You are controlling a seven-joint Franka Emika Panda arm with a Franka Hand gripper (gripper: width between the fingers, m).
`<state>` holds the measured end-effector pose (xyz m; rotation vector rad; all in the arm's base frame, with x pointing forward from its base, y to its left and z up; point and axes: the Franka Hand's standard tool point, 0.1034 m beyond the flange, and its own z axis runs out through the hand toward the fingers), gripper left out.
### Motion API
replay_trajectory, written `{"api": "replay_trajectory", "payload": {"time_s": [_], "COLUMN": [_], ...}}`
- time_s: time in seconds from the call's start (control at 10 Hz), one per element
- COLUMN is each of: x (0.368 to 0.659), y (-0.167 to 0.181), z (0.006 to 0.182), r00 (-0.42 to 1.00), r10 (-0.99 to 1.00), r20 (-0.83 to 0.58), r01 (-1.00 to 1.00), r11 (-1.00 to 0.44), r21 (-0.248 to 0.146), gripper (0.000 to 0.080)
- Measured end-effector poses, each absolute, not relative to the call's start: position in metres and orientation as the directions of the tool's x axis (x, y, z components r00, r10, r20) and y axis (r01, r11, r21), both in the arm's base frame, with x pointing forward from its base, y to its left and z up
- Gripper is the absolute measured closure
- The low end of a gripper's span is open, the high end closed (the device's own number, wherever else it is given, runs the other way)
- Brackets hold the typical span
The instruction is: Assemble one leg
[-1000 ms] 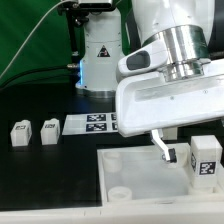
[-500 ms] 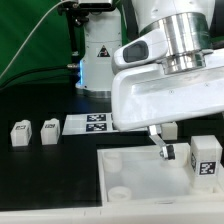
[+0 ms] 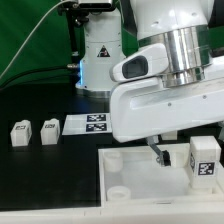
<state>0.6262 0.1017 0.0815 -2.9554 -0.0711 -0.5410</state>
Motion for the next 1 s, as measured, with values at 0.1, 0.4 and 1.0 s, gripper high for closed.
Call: {"api": "replay_trajectory", "payload": {"time_s": [0.1, 0.4, 1.0], "x": [0.626, 0.626, 0.621], "y": [0.102, 0.102, 0.106], "z": [0.082, 0.082, 0.090], "r00": [0.934, 0.934, 0.989], "r10": [0.022, 0.022, 0.039], "r20": [0.356, 0.356, 0.144], "r01": [0.071, 0.071, 0.062], "r11": [-0.990, -0.990, -0.986], "r21": [-0.125, -0.125, -0.157], "gripper": [0.0151, 0.0151, 0.0151]}}
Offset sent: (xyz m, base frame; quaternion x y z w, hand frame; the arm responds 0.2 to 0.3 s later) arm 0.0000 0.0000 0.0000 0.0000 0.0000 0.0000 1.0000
